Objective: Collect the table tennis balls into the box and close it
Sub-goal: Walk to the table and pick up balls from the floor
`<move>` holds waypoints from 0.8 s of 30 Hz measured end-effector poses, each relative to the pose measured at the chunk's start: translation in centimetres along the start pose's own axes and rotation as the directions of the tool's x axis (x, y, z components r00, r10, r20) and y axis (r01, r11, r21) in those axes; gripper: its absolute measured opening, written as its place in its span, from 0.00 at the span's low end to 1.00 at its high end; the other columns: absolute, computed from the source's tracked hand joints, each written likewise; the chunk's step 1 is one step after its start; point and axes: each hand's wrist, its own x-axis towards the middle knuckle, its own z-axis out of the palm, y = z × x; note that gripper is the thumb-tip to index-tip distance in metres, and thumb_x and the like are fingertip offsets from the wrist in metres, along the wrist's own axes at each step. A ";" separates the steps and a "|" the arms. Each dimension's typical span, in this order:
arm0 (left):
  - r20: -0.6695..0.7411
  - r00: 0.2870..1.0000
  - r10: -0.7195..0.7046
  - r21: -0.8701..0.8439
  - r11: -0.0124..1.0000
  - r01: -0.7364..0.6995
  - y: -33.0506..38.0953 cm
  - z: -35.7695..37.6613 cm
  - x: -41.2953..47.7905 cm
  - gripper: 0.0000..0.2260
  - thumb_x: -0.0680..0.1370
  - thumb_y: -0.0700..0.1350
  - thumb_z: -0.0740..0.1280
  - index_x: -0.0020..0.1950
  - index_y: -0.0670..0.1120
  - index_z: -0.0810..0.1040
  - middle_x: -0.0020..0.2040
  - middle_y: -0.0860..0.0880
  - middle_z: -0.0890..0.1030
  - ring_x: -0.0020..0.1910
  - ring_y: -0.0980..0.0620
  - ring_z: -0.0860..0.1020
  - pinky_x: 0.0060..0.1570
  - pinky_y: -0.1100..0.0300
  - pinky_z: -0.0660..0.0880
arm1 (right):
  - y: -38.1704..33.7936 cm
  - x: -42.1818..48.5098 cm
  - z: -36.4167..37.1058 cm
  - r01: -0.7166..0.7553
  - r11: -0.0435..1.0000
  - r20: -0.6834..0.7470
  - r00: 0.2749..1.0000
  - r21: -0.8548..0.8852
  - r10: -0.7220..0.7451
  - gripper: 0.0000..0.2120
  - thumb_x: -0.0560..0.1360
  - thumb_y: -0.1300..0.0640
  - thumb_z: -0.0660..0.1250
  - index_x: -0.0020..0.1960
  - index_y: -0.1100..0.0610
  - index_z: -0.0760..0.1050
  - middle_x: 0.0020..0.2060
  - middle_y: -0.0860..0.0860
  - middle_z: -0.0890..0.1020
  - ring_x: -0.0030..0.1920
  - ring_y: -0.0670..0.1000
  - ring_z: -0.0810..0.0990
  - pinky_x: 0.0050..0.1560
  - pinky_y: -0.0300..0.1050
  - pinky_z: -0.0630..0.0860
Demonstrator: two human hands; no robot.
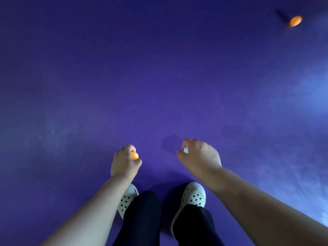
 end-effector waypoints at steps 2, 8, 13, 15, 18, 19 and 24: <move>0.025 0.999 0.029 -0.014 1.000 -0.028 3.8 -3.4 -3.2 0.09 0.72 0.43 0.67 0.51 0.47 0.73 0.49 0.48 0.72 0.42 0.46 0.72 0.37 0.58 0.66 | 0.2 -3.1 -3.4 -0.013 1.000 -0.017 1.000 0.016 0.013 0.08 0.74 0.50 0.59 0.46 0.54 0.73 0.42 0.49 0.78 0.39 0.55 0.74 0.36 0.43 0.68; -0.040 0.981 0.187 0.025 0.982 -0.186 16.8 -14.1 -14.2 0.09 0.72 0.39 0.65 0.47 0.50 0.70 0.49 0.51 0.67 0.36 0.46 0.73 0.27 0.61 0.63 | 2.9 -13.3 -16.0 -0.086 0.994 -0.097 0.991 0.074 0.093 0.12 0.76 0.44 0.58 0.42 0.53 0.69 0.40 0.48 0.73 0.38 0.55 0.73 0.34 0.43 0.65; 0.010 0.892 0.452 0.180 0.877 -0.446 27.4 -21.9 -23.8 0.11 0.72 0.34 0.63 0.50 0.47 0.73 0.50 0.52 0.70 0.45 0.49 0.71 0.31 0.60 0.65 | 7.7 -22.4 -27.4 -0.169 0.976 -0.206 0.959 0.136 0.195 0.11 0.76 0.48 0.57 0.40 0.53 0.67 0.40 0.49 0.74 0.38 0.55 0.73 0.33 0.43 0.66; 0.010 0.839 0.543 0.226 0.817 -0.531 31.5 -24.5 -27.1 0.12 0.73 0.34 0.62 0.52 0.46 0.74 0.51 0.51 0.73 0.51 0.48 0.71 0.34 0.59 0.67 | 10.0 -25.9 -31.5 -0.200 0.967 -0.270 0.933 0.158 0.237 0.12 0.76 0.48 0.58 0.39 0.55 0.67 0.39 0.50 0.75 0.37 0.56 0.73 0.30 0.43 0.64; 0.017 0.794 0.608 0.252 0.765 -0.592 37.3 -27.5 -31.5 0.09 0.75 0.40 0.63 0.53 0.48 0.73 0.51 0.51 0.73 0.48 0.47 0.74 0.36 0.58 0.68 | 13.1 -30.4 -36.8 -0.238 0.946 -0.347 0.887 0.219 0.304 0.11 0.74 0.50 0.59 0.38 0.57 0.69 0.35 0.51 0.75 0.35 0.57 0.74 0.28 0.42 0.62; 0.021 0.784 0.621 0.254 0.755 -0.604 39.1 -28.2 -32.7 0.07 0.75 0.43 0.64 0.53 0.49 0.73 0.50 0.52 0.73 0.46 0.46 0.74 0.35 0.58 0.68 | 14.0 -31.7 -38.2 -0.251 0.938 -0.362 0.874 0.239 0.326 0.11 0.74 0.50 0.59 0.37 0.56 0.68 0.34 0.51 0.75 0.35 0.57 0.73 0.28 0.42 0.62; 0.044 0.652 0.757 0.278 0.618 -0.735 47.6 -30.1 -37.7 0.09 0.76 0.52 0.65 0.53 0.50 0.72 0.49 0.53 0.72 0.42 0.49 0.74 0.32 0.60 0.65 | 17.5 -36.1 -44.1 -0.319 0.873 -0.395 0.796 0.370 0.458 0.12 0.73 0.49 0.60 0.36 0.56 0.67 0.32 0.52 0.75 0.34 0.57 0.72 0.29 0.42 0.63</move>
